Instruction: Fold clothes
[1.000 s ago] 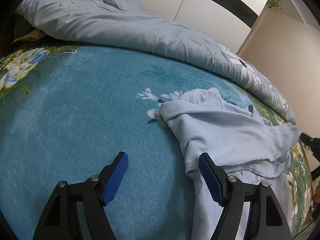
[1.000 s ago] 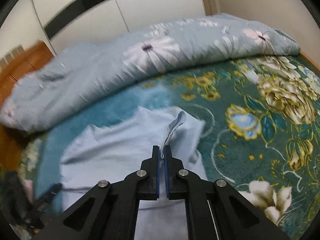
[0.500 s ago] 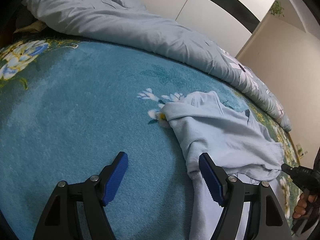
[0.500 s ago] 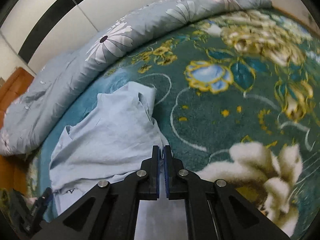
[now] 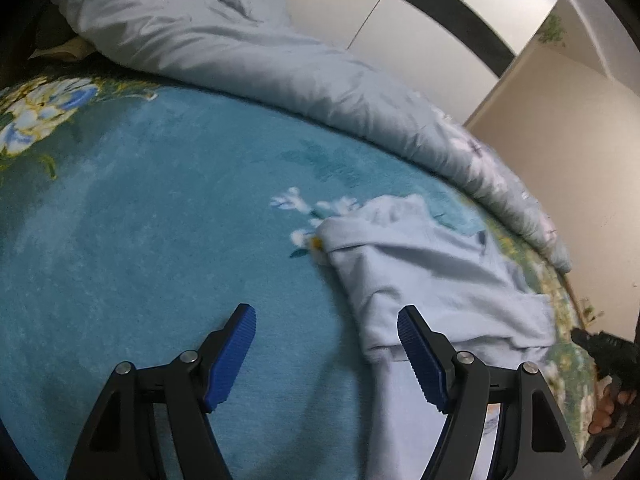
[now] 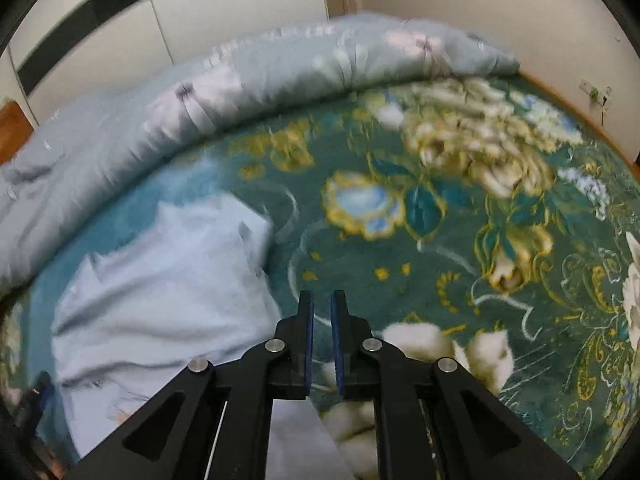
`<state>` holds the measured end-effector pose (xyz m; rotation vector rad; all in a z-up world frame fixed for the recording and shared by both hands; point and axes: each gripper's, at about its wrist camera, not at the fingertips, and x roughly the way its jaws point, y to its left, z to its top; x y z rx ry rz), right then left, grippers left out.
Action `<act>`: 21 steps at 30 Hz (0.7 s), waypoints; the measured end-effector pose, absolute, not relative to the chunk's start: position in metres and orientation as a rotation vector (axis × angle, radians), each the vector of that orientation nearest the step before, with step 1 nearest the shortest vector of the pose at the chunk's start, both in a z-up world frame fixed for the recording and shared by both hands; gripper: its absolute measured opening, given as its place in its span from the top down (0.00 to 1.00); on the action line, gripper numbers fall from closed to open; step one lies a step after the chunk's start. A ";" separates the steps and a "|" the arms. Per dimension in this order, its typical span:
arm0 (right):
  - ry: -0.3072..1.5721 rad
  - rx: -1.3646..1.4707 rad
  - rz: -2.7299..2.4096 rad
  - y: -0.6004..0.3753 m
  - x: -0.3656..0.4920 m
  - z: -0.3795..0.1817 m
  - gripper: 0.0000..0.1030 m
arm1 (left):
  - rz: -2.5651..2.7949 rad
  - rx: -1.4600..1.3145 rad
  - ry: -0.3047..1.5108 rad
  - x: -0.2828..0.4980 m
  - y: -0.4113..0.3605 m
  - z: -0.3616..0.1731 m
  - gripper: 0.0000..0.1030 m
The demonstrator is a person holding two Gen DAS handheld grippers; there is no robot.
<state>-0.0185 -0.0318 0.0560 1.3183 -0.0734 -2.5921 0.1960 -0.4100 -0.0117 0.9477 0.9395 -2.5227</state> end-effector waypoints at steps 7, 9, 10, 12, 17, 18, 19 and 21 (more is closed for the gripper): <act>-0.096 1.320 -2.073 -0.162 0.002 0.056 0.87 | -2.650 0.985 1.021 0.191 -0.401 -0.012 0.25; -0.111 1.356 -1.966 -0.196 0.004 0.047 0.87 | -2.660 1.010 1.055 0.187 -0.400 -0.017 0.25; -0.113 1.375 -1.920 -0.212 0.004 0.041 0.87 | -2.663 1.020 1.080 0.185 -0.401 -0.019 0.26; -0.128 1.410 -1.836 -0.240 0.000 0.028 0.87 | -2.666 1.036 1.128 0.183 -0.402 -0.023 0.27; -0.180 1.511 -1.727 -0.274 -0.012 0.000 0.87 | -2.658 0.976 1.184 0.187 -0.410 -0.023 0.36; -0.181 1.524 -1.720 -0.277 -0.013 -0.003 0.87 | -2.662 0.968 1.209 0.186 -0.411 -0.023 0.42; -0.187 1.534 -1.715 -0.280 -0.015 -0.006 0.87 | -2.665 0.959 1.235 0.186 -0.412 -0.024 0.45; -0.212 1.554 -1.703 -0.283 -0.017 -0.010 0.87 | -2.656 0.971 1.262 0.184 -0.413 -0.027 0.56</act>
